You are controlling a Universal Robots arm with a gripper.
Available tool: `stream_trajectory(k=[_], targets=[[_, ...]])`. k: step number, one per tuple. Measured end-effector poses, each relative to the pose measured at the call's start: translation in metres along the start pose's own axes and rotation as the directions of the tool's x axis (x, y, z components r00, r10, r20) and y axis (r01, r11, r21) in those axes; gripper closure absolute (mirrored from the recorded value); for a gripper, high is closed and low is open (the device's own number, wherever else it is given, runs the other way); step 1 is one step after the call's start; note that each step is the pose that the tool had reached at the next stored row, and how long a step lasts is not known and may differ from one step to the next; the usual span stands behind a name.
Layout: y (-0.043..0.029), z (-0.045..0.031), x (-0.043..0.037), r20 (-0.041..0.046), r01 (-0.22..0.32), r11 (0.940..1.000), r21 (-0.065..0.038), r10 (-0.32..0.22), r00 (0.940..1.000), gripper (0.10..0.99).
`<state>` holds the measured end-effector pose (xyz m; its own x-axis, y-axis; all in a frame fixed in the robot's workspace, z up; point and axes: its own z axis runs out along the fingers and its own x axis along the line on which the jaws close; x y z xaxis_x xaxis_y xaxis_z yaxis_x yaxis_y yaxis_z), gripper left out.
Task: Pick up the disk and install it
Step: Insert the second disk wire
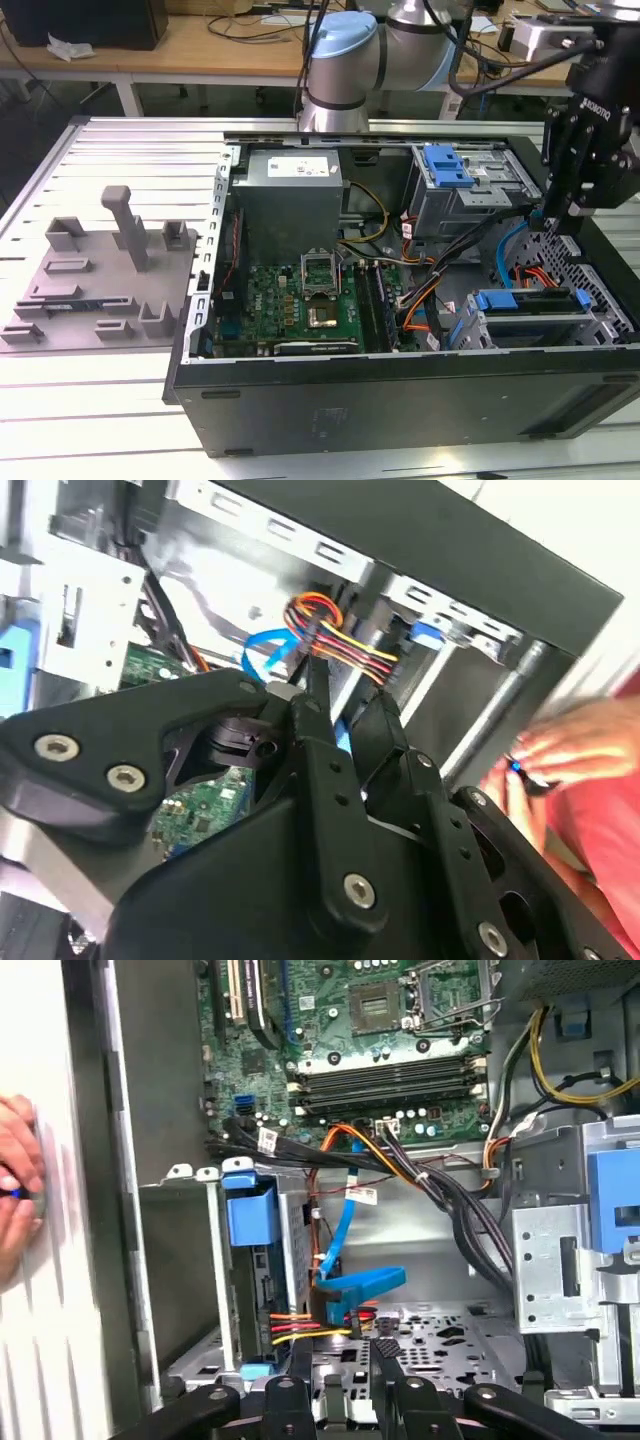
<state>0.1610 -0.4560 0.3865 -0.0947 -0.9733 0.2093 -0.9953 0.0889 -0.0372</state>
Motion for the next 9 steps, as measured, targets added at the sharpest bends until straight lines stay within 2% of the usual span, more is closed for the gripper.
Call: stream_trajectory(k=[2,3,4,6,8,9], targets=[[0.0001,-0.005,-0.0018,-0.0575,0.001,1.0,0.004,-0.001,0.9983,0.722],[0.0001,-0.0061,-0.0029,-0.0752,0.002,1.0,0.006,-0.001,0.9972,0.722],[0.0003,-0.0072,-0.0045,-0.0972,0.003,1.0,0.008,-0.002,0.9953,0.722],[0.0006,-0.0081,-0.0074,-0.1303,0.004,0.9999,0.01,-0.003,0.9915,0.722],[0.0011,-0.009,-0.0114,-0.1582,0.006,0.9999,0.013,-0.004,0.9874,0.722],[0.002,-0.0104,-0.0174,-0.1782,0.007,0.9999,0.015,-0.004,0.984,0.722]])
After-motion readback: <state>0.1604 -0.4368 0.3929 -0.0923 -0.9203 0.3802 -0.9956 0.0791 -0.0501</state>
